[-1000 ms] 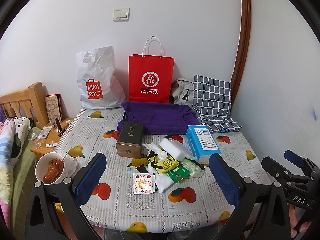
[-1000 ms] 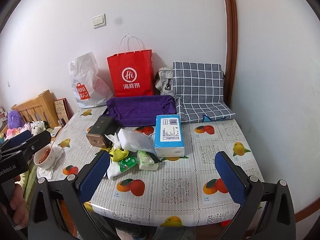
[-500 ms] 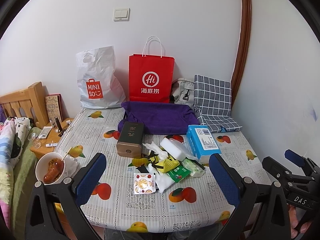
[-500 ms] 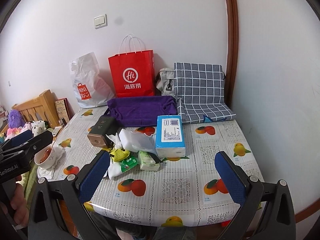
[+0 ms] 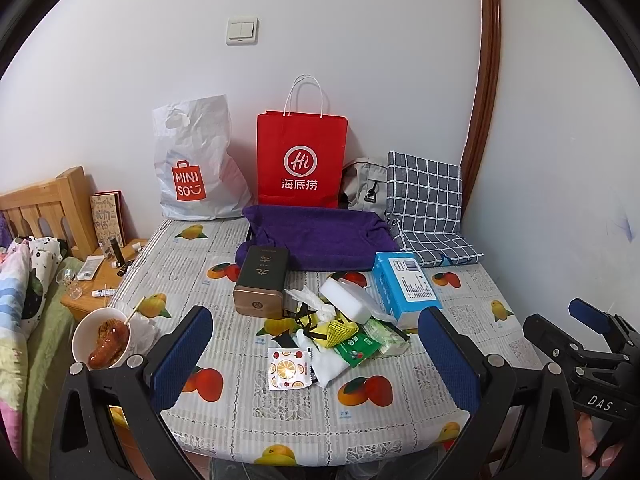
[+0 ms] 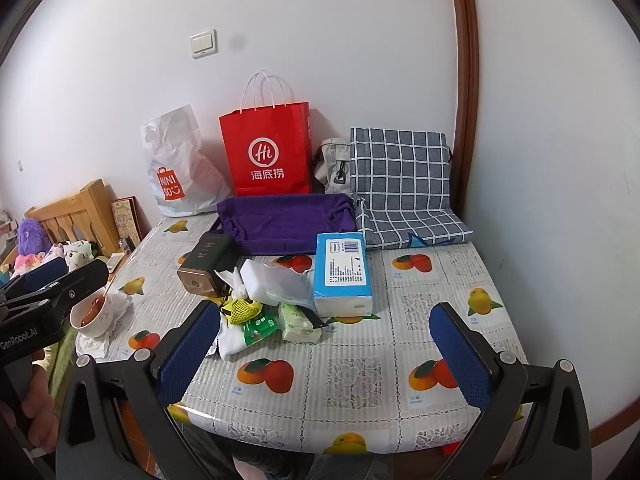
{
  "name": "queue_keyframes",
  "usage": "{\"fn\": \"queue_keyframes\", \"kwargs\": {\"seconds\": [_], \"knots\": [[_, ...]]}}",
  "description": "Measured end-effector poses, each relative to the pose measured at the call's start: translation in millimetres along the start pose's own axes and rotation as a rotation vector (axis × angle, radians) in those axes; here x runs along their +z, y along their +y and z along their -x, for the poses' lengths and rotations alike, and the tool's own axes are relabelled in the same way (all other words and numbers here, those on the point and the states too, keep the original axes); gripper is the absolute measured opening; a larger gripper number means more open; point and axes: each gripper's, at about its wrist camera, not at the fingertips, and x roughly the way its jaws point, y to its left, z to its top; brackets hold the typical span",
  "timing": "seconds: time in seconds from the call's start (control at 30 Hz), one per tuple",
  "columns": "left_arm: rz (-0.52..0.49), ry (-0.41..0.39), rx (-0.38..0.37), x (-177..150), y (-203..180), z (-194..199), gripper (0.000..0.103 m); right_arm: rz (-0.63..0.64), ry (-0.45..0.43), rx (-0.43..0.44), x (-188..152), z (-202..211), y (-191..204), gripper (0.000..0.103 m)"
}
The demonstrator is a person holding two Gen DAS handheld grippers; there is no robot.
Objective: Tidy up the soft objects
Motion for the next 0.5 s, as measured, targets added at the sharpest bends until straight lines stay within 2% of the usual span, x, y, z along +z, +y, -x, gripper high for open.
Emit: {"fn": "queue_keyframes", "kwargs": {"seconds": [0.5], "knots": [[0.000, -0.001, 0.001, -0.2, -0.3, 0.1, 0.103, -0.003, -0.004, 0.002, 0.3, 2.2, -0.1, 0.103]]}}
